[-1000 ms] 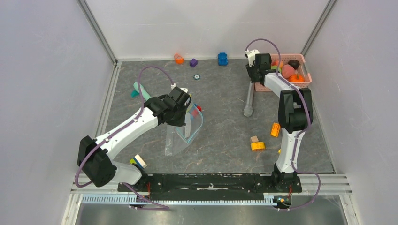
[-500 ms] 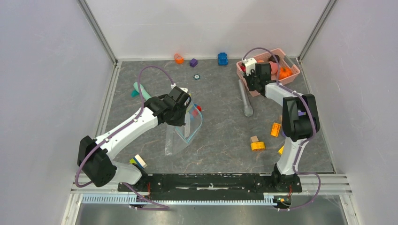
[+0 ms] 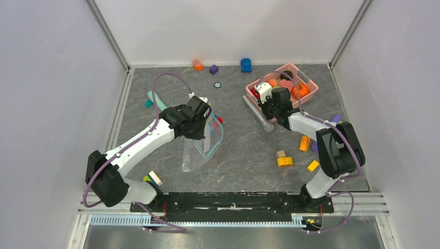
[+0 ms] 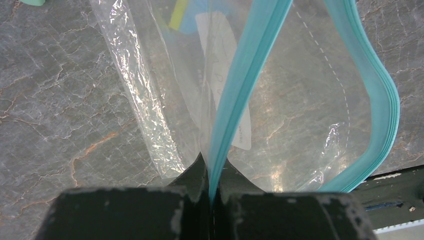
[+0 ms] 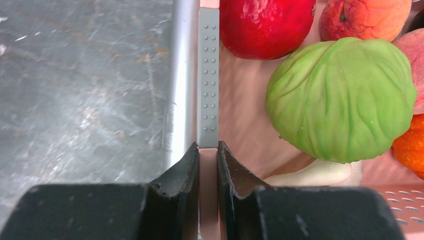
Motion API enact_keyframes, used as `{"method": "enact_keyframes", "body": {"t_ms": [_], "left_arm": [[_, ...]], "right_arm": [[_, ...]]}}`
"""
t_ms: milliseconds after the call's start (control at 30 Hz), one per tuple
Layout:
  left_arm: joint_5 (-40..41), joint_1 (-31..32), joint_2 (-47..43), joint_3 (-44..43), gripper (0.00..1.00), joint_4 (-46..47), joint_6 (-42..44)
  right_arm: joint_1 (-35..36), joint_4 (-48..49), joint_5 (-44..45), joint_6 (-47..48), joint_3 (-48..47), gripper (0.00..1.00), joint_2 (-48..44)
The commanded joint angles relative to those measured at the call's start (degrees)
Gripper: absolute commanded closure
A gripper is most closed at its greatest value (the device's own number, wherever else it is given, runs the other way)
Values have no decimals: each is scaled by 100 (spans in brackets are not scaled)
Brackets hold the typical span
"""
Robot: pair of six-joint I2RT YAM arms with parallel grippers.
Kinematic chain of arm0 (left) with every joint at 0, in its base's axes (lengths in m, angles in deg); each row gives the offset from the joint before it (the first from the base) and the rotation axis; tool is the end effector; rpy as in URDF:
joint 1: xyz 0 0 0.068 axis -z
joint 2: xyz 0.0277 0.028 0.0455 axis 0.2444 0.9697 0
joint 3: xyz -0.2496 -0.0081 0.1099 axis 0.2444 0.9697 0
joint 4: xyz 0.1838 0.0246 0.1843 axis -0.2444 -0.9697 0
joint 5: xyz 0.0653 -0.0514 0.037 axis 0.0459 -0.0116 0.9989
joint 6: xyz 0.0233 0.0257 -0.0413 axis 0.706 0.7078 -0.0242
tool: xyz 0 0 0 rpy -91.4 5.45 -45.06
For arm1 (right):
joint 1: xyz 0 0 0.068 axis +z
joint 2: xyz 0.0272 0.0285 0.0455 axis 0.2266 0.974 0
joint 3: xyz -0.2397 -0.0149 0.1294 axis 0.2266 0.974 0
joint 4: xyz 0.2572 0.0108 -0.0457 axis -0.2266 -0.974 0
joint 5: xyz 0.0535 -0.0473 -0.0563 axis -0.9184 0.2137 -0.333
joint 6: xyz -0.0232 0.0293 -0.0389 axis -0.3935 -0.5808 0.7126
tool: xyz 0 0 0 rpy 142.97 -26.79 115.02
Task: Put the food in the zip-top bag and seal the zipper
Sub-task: Move the bin to the center of the board.
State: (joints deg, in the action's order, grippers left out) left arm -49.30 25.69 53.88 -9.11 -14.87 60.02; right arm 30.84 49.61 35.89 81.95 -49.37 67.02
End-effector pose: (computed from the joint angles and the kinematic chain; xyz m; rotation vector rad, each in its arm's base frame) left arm 0.2113 -0.1683 0.2851 0.2425 2.6304 -0.1662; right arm 0.3395 0.1118 0.1888 -0.6525 2.1479 0.1371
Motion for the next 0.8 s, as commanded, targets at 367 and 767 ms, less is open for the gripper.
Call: {"method": "enact_keyframes", "body": {"t_ms": [367,767], "left_arm": [[-84,-80,-73,-25,98,13,108],[-263,-107,83,-174,98,14,-21]], "right_arm": [[810,118,-371,-194,1529,93,-968],[845,188,-278,-514,1519,57,-1651]]}}
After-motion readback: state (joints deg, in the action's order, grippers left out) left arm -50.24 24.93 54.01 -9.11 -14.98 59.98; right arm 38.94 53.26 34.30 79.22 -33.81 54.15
